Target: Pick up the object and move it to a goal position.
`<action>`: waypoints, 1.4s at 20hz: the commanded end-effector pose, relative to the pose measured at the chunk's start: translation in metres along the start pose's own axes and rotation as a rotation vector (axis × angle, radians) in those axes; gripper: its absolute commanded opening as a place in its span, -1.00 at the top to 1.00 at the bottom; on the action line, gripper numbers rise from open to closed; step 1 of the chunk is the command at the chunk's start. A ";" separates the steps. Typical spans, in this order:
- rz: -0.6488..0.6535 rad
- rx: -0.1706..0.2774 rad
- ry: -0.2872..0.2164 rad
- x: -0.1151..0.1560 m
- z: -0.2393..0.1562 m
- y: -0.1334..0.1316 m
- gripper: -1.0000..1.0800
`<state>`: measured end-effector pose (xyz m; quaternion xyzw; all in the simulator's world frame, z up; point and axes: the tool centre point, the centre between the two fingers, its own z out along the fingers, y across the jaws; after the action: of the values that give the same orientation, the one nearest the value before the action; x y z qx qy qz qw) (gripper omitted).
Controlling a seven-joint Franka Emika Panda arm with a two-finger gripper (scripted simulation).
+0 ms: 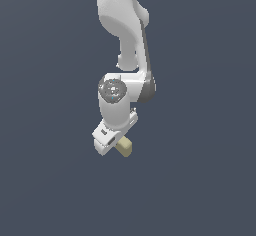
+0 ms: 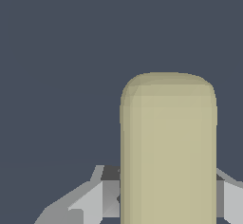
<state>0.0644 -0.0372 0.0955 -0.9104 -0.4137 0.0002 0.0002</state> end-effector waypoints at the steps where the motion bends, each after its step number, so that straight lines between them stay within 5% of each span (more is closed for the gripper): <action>1: 0.000 0.000 0.000 0.000 0.000 0.000 1.00; 16: 0.000 0.000 0.000 0.001 -0.008 -0.011 1.00; 28: 0.000 -0.002 -0.002 0.007 -0.054 -0.078 1.00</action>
<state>0.0182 0.0100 0.1412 -0.9105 -0.4134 0.0012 -0.0002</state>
